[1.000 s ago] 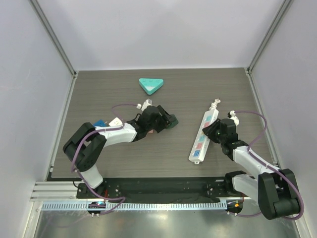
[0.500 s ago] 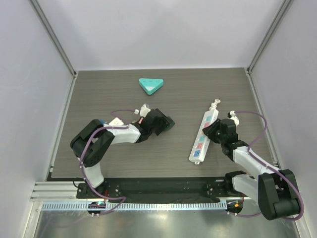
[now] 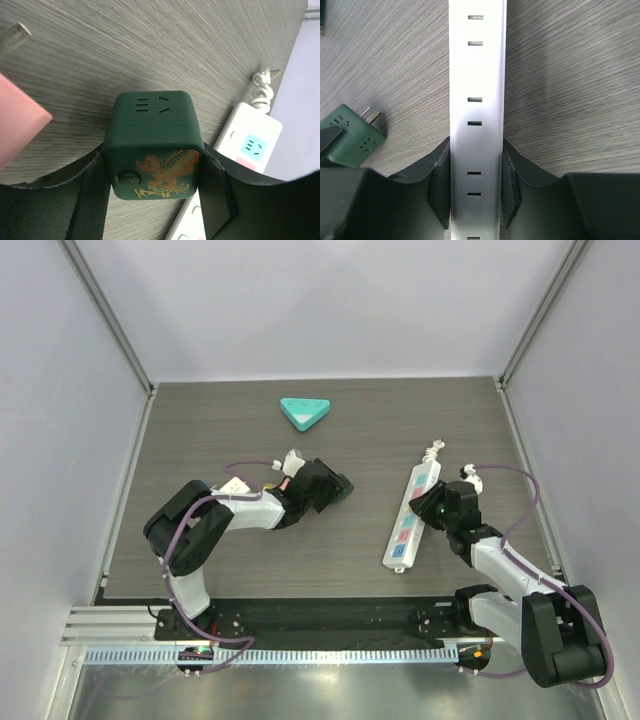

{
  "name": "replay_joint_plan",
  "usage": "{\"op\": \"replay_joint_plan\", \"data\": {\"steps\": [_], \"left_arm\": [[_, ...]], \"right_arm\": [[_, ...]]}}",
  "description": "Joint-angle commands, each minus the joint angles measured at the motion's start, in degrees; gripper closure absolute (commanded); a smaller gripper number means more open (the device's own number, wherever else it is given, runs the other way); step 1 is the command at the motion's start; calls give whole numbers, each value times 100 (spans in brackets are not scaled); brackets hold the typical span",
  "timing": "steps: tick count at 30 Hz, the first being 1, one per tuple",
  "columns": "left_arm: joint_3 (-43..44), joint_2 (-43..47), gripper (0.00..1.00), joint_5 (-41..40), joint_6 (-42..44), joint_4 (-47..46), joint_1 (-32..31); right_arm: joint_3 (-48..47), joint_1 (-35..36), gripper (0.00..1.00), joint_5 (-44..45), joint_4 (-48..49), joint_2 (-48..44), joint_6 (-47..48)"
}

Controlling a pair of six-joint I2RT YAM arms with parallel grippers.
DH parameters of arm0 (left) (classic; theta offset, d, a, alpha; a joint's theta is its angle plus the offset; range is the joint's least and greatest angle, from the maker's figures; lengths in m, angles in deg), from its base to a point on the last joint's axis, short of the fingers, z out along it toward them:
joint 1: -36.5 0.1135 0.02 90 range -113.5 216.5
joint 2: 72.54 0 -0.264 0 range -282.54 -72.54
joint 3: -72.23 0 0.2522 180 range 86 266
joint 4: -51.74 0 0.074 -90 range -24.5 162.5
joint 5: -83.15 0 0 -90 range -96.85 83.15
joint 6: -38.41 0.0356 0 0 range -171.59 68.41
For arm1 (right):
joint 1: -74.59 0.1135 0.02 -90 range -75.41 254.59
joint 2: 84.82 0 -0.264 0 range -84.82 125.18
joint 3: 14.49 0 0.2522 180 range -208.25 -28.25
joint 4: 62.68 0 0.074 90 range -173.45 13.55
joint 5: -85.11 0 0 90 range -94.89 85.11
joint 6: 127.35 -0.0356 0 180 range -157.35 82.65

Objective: Pull the plug off the socket

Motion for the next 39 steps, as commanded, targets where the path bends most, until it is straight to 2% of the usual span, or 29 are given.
{"op": "replay_joint_plan", "data": {"steps": [1, 10, 20, 28, 35, 39], "left_arm": [[-117, 308, 37, -86, 158, -29, -34], [-275, 651, 25, 248, 581, -336, -25], [-687, 1301, 23, 556, 317, -363, -34], [-1241, 2486, 22, 389, 475, 208, -43], [-1093, 3209, 23, 617, 1555, 717, -51], [-698, 3376, 23, 1012, 2214, 1227, -43]], "right_arm": [[121, -22, 99, 74, -469, 61, 321], [121, -22, 99, -5, -469, 61, 357], [121, -22, 99, 12, -478, 70, 365], [86, -22, 99, 12, -469, 184, 357], [77, -22, 99, 4, -311, 246, 348], [60, -22, 99, -348, -250, 246, 418]]}}
